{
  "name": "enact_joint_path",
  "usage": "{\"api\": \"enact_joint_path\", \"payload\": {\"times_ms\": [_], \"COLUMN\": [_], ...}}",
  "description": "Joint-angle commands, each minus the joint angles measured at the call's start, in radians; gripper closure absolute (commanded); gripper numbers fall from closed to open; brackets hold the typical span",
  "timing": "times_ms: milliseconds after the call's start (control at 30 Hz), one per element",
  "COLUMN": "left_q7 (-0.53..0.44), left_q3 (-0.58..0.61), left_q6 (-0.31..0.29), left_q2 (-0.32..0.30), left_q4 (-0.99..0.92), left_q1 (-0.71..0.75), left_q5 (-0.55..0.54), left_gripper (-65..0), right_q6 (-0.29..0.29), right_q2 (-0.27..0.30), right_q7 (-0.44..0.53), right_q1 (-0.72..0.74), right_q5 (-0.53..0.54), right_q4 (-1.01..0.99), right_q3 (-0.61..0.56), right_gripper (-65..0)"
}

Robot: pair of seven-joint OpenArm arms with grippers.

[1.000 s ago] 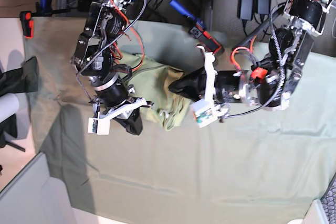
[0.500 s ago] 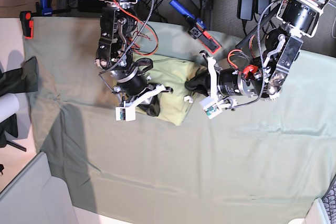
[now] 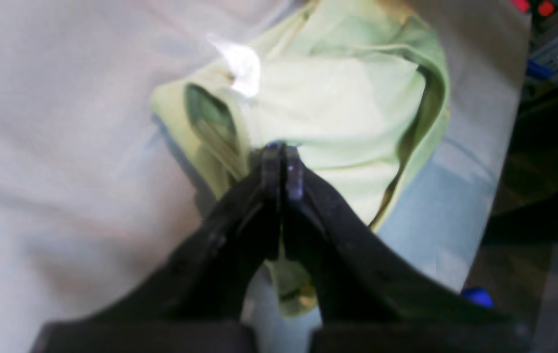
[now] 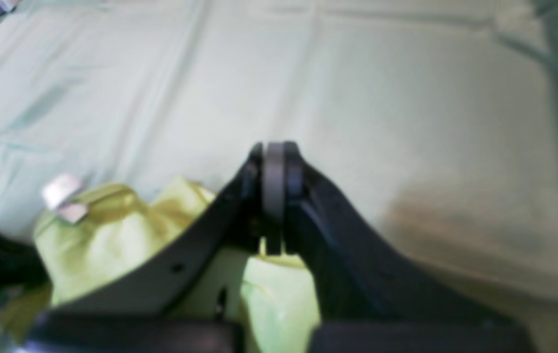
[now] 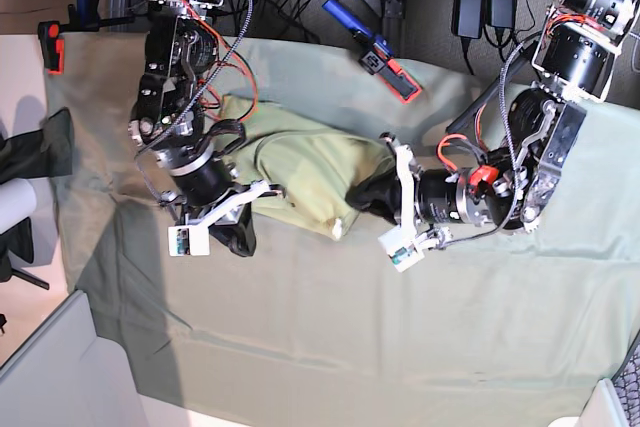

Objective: Fold the T-shirt properly
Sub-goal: 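Hold the bundle with both grippers and press it into a square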

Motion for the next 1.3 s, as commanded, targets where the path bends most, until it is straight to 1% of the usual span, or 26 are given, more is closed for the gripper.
{"api": "enact_joint_path", "payload": {"times_ms": [0,67,133,200,300,400,500,600,700,833,967,1100,1267], "left_q7": [-0.018,0.012,0.054,0.081,0.085,0.087,0.1,0.142,0.169,0.15,0.071,0.058,0.054], "left_q3": [-0.017,-0.035,-0.048,-0.05,-0.05,-0.05,-0.05,-0.04,0.009,0.135,0.228,0.275,0.283], "left_q6": [-0.009,-0.009,-0.009,-0.009,-0.009,-0.009,-0.009,-0.009,-0.009,-0.009,-0.009,-0.009,-0.009], "left_q2": [0.0,0.0,0.0,0.0,0.0,-0.001,-0.001,-0.001,-0.01,-0.019,-0.019,-0.014,-0.014], "left_q4": [0.034,0.062,0.093,0.121,0.135,0.135,0.135,0.136,0.136,0.136,0.136,0.135,0.136], "left_q1": [-0.022,-0.023,-0.022,-0.022,-0.023,-0.021,-0.02,-0.007,0.008,0.019,0.019,0.019,0.019], "left_q5": [-0.019,-0.047,-0.101,-0.138,-0.144,-0.143,-0.144,-0.145,-0.144,-0.123,-0.056,0.0,-0.002], "left_gripper": [0.0,0.0,0.0,0.0,0.0,0.0,0.0,0.0,0.0,0.0,0.0,0.0,0.0], "right_q6": [0.027,0.027,0.027,0.027,0.027,0.027,0.027,0.027,0.027,0.028,0.028,0.027,0.027], "right_q2": [0.018,0.043,0.067,0.077,0.077,0.077,0.077,0.077,0.077,0.077,0.077,0.077,0.077], "right_q7": [0.0,-0.041,-0.081,-0.13,-0.154,-0.158,-0.185,-0.178,-0.177,-0.103,-0.062,-0.061,-0.062], "right_q1": [0.016,0.013,0.006,0.001,-0.016,-0.029,-0.033,-0.048,-0.048,-0.042,-0.037,-0.036,-0.037], "right_q5": [0.023,0.063,0.118,0.172,0.222,0.229,0.249,0.242,0.23,0.163,0.157,0.158,0.184], "right_q4": [0.03,0.047,0.065,0.085,0.121,0.148,0.16,0.145,0.079,-0.048,-0.143,-0.146,-0.066], "right_q3": [0.003,0.005,0.01,0.017,0.024,0.024,0.024,0.023,0.023,0.023,0.023,0.023,0.023], "right_gripper": [0.0,0.0,0.0,0.0,0.0,0.0,0.0,0.0,0.0,0.0,0.0,0.0,0.0]}}
